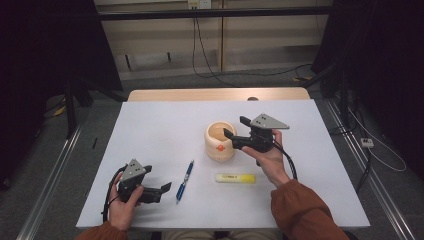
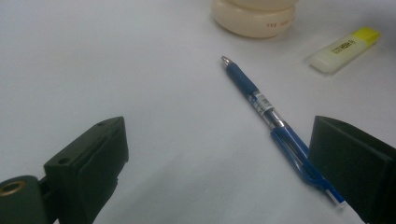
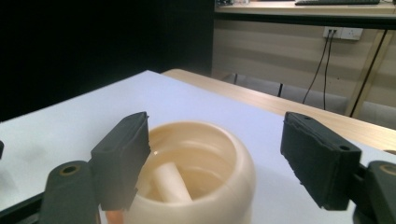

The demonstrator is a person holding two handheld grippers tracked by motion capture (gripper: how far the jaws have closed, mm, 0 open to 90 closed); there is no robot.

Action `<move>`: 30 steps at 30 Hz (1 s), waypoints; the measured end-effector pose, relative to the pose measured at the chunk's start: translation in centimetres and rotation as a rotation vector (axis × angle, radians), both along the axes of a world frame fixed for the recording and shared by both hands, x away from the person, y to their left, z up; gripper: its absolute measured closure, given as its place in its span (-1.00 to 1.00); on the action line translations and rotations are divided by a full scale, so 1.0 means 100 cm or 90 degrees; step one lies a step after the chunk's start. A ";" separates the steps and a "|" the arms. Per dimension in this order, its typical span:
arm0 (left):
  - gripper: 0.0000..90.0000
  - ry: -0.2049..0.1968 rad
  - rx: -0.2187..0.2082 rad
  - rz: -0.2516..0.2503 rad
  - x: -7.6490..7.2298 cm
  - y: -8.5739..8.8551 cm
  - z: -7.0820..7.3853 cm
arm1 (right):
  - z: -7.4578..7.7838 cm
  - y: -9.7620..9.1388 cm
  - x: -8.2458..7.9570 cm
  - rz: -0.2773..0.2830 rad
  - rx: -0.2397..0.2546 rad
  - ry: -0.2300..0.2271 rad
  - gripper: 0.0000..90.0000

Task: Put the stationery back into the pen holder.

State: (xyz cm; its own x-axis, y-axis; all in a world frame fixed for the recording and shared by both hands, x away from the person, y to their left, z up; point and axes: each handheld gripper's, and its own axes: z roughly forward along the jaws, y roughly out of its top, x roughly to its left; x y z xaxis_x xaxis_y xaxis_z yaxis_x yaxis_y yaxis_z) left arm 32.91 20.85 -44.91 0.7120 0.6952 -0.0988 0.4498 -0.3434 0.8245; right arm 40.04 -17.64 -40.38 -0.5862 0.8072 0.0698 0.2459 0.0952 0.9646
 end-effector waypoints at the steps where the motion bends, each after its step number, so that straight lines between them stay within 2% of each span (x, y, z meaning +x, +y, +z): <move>1: -0.89 0.000 -0.001 0.000 0.000 0.000 0.000 | 0.001 -0.002 -0.001 -0.002 -0.006 0.006 -0.54; 12: -0.89 0.002 0.000 -0.001 0.000 -0.001 0.000 | -0.007 -0.026 -0.020 0.000 -0.032 0.048 -0.62; 24: -0.89 0.002 0.002 0.002 -0.001 -0.002 0.000 | -0.012 -0.044 -0.046 0.017 -0.055 0.074 -0.70; 25: -0.87 0.003 -0.005 0.003 -0.002 -0.001 0.000 | -0.012 -0.046 -0.048 0.016 -0.057 0.077 -0.72; 27: -0.86 0.022 -0.024 0.005 -0.003 -0.001 0.000 | -0.014 -0.049 -0.054 0.007 -0.057 0.069 -0.75; 30: -0.86 0.009 -0.010 0.011 -0.004 -0.002 0.002 | -0.018 -0.055 -0.062 -0.004 -0.054 0.061 -0.78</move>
